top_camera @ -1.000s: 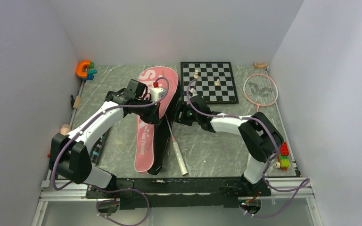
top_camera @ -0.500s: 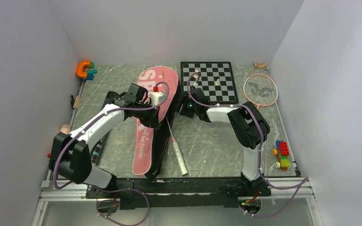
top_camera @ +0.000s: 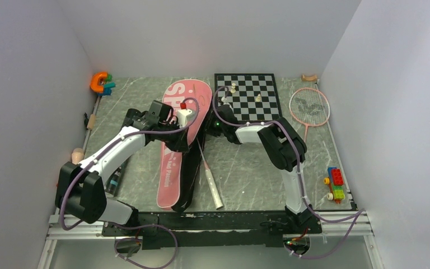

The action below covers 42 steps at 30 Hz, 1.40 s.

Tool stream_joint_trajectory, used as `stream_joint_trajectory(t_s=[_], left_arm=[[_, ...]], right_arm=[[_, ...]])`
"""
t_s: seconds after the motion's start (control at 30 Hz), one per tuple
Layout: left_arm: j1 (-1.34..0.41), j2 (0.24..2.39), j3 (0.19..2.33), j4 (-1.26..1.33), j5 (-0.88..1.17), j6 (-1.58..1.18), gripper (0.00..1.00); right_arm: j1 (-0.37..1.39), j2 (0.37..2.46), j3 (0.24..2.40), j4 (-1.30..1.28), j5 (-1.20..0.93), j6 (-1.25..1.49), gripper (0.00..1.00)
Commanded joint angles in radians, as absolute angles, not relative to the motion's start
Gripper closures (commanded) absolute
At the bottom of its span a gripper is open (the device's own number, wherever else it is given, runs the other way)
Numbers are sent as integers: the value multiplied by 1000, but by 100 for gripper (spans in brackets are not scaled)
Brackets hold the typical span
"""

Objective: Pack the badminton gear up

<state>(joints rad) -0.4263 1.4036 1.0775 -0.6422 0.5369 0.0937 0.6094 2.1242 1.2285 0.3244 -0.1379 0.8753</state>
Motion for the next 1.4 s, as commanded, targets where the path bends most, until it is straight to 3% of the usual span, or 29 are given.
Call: stream_joint_trajectory(t_s=[0.0,0.1,0.2,0.23,0.33,0.43,0.53,0.63,0.87,1.07,1.27,1.37], left_arm=[[-425,1383,1047,-583,586,128,100],[-423,1390,1024,-571,577,135,100],[-423,1401,1019,-570,541,149,99],[-422,1404,1021,-569,526,152,93],[-422,1406,1037,-563,470,146,57],[-423,1394,1070,-552,405,127,34],[-431,1377,1105,-540,380,119,25],[-456,1376,1130,-547,395,105,22],[-508,1374,1133,-557,372,99,22],[-534,1390,1093,-572,229,141,27],[-534,1362,1033,-605,146,183,51],[-533,1315,1007,-612,138,179,69]], right_arm=[[626,2164,1244,315,-91,889,81],[626,2133,1232,303,-74,877,100],[626,2045,1192,306,-46,847,100],[625,2012,1184,298,-38,837,100],[631,1936,1188,250,-32,808,100],[647,1891,1237,147,-25,789,100],[673,1863,1285,41,-3,777,100],[690,1847,1335,-38,25,778,100],[737,1817,1438,-170,106,740,100],[747,1803,1483,-214,114,737,100],[747,1782,1460,-221,131,728,100],[747,1787,1455,-227,136,721,100]])
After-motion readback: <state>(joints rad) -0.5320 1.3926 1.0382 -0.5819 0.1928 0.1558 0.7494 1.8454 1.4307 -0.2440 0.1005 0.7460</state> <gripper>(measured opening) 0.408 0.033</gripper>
